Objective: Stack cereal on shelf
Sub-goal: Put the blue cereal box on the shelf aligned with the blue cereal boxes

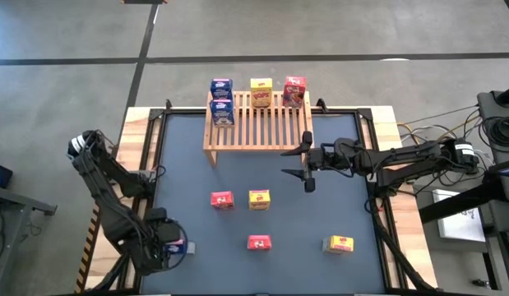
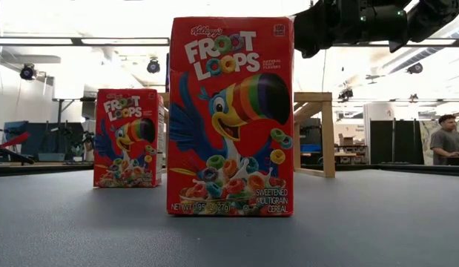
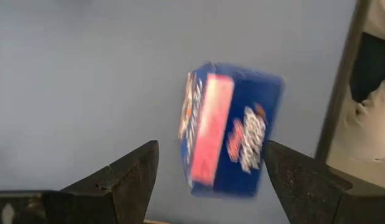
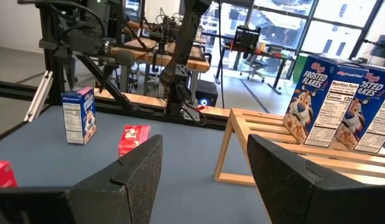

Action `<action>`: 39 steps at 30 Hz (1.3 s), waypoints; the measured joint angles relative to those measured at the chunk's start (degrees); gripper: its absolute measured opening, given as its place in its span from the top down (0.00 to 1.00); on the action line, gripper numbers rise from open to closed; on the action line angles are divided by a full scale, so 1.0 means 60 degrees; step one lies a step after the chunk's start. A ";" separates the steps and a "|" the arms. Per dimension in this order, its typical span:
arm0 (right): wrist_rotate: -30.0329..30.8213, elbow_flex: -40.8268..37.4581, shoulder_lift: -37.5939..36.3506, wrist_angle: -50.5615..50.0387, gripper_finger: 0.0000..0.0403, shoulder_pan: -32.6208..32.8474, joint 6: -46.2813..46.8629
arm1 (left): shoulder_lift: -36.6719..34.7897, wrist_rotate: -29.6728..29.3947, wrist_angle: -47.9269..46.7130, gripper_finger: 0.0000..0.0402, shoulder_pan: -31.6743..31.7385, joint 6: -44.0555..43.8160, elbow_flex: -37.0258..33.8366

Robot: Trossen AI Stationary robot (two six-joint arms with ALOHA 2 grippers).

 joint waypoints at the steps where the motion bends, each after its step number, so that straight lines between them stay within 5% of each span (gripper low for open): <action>1: -0.0001 0.0000 0.0000 0.0000 0.44 0.0000 0.0052 | -0.0002 0.0002 -0.0053 0.32 0.0000 -0.0010 0.0093; 21: -0.0001 0.0000 0.0000 0.0011 0.44 0.0000 0.0177 | 0.0346 -0.0009 0.0366 0.33 0.0003 0.0193 -0.0276; 39: -0.0001 0.0000 0.0000 0.0010 0.44 0.0000 0.0177 | 0.0308 -0.0073 0.0381 0.59 0.0011 0.0376 -0.0385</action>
